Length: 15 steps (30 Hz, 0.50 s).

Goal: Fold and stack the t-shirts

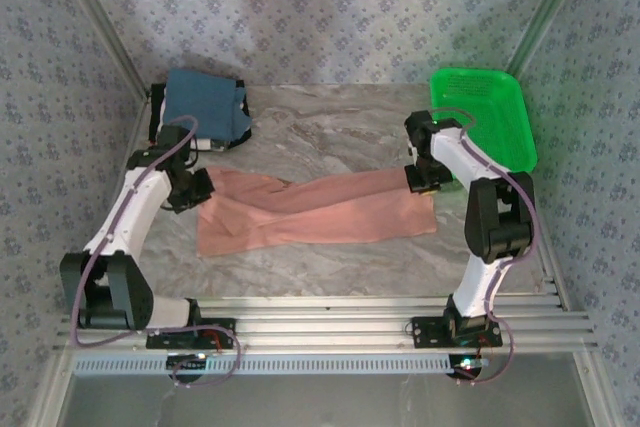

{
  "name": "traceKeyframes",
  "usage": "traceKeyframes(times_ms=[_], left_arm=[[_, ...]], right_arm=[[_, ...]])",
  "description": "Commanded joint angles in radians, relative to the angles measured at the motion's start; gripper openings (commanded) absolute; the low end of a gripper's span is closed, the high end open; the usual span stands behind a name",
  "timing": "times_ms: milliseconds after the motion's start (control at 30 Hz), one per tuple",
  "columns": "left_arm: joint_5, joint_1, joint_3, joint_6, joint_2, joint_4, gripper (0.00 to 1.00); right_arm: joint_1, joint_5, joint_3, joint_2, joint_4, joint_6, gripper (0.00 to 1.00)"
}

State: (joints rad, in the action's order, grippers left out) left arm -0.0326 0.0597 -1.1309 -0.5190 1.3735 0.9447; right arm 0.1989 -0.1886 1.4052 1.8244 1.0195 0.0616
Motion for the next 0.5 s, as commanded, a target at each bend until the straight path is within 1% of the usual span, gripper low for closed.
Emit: traceKeyframes(times_ms=[0,467], left_arm=[[0.021,-0.012,-0.04,0.047,0.037,-0.017,0.0],[-0.012,-0.018,-0.105,0.083,0.222,-0.083,0.0]], right_arm=[[-0.011,-0.026,0.048,0.038,0.005,-0.016,0.04],[-0.009,-0.025,0.089,0.141,-0.021,0.013,0.07]])
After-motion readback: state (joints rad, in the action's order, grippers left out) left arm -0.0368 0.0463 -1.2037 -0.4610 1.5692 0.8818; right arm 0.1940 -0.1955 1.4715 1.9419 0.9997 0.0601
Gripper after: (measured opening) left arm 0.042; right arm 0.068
